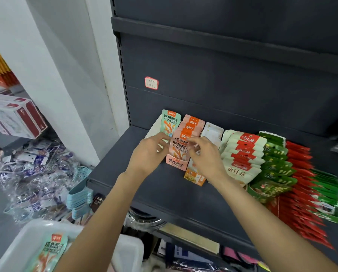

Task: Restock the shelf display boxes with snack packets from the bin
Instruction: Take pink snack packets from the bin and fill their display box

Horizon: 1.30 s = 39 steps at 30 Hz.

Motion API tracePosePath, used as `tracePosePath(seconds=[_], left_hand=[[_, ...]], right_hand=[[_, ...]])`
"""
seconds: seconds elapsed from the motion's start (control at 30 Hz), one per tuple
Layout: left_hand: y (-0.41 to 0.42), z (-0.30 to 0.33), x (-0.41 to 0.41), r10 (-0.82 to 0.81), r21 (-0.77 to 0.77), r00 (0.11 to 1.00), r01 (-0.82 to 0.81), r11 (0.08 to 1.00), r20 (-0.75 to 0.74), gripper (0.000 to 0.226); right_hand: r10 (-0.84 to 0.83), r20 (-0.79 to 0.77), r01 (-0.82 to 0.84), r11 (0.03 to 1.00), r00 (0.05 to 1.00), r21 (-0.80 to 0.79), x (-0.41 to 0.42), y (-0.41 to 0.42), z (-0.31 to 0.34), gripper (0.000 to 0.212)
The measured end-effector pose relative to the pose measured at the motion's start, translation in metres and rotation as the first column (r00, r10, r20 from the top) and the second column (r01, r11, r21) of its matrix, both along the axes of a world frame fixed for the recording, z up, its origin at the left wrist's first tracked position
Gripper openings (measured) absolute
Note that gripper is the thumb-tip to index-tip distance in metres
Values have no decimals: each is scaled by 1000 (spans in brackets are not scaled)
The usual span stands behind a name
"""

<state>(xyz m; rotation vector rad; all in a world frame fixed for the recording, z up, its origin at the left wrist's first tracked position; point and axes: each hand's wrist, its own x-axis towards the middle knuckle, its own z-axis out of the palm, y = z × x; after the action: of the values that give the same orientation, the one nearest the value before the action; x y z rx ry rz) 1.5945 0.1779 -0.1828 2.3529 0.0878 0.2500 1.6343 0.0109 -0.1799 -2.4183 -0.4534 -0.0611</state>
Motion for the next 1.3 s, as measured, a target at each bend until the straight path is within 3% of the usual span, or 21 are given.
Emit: tracePosePath(seconds=[0.1,0.2,0.4,0.6,0.93,1.17,1.3], left_hand=[[-5,-4,-41,99,8,993,-99,995,58,19],[-5,-19,-86,153,26,988,-154,988,22,17],[29,-80,-186,167,74,959,-154,985,-229,19],[87,-139,-259,140,83,874,-115,990,-465,29],[173,-212,-307,104,281,811,77,956,-576,71],[190,-251,-326,34,420,798,280,864,-601,98],[188,-255,-327,58,440,791,276,855,-609,103]], right_hand=[[24,-13,-23,999,1000,32,-35,-1,-7,30],[71,-61,-67,996,996,58,-75,-1,-25,30],[201,-259,-204,979,945,17,-162,27,-81,32],[240,-465,-254,967,852,34,-231,83,-138,35],[31,-599,-71,997,800,-42,-293,150,-213,55],[10,-619,-242,925,785,-292,-313,162,-256,90],[-81,-571,-160,919,817,-359,-313,166,-259,103]])
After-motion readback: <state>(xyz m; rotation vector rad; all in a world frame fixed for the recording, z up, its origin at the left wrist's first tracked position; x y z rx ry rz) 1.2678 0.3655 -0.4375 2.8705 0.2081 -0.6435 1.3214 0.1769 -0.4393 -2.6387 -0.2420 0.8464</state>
